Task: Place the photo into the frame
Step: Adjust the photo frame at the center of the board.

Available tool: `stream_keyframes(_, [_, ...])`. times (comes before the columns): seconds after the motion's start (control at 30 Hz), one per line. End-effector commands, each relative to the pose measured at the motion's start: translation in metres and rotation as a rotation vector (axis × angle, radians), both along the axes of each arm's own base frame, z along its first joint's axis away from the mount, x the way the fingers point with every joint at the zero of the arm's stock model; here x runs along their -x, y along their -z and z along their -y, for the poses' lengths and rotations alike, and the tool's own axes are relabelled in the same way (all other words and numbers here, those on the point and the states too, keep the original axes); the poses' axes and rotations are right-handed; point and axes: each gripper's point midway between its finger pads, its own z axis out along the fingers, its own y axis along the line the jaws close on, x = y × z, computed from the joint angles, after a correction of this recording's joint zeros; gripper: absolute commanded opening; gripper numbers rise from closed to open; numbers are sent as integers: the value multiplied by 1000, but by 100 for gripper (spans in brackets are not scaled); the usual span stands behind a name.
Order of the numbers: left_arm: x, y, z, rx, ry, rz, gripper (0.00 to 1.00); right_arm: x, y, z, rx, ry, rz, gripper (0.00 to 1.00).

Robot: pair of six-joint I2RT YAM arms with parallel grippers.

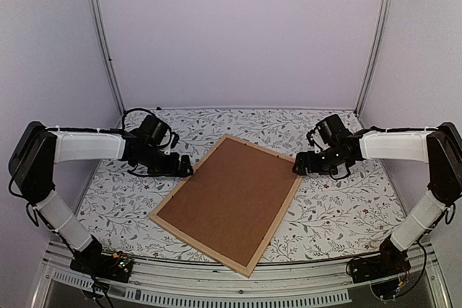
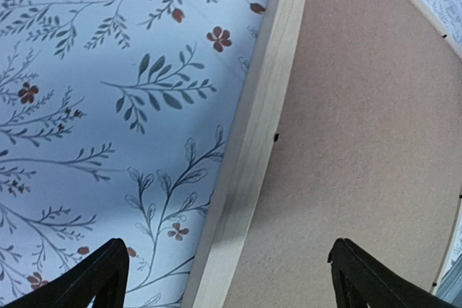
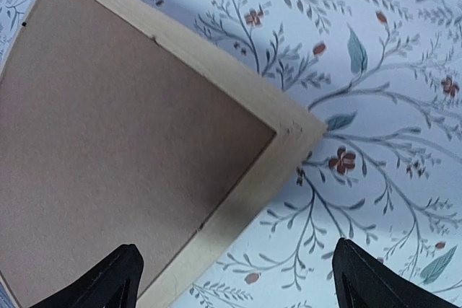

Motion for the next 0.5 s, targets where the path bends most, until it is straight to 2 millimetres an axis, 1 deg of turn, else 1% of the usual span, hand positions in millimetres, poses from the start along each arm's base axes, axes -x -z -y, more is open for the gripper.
stream_keyframes(0.0, [-14, 0, 20, 67, 79, 6, 100, 32, 5, -7, -163, 76, -95, 95])
stream_keyframes(0.07, [-13, 5, 23, 79, 81, -5, 100, 42, 12, -10, -202, 78, -122, 95])
stream_keyframes(0.17, [-13, 9, 25, 83, 87, -13, 99, 47, 19, -18, -239, 75, -139, 95])
stream_keyframes(0.27, [-12, 11, 27, 96, 92, -18, 97, 45, 21, -29, -277, 55, -143, 94])
stream_keyframes(0.47, [-4, 17, 29, 115, 102, -46, 95, 37, 33, -45, -326, 34, -173, 93])
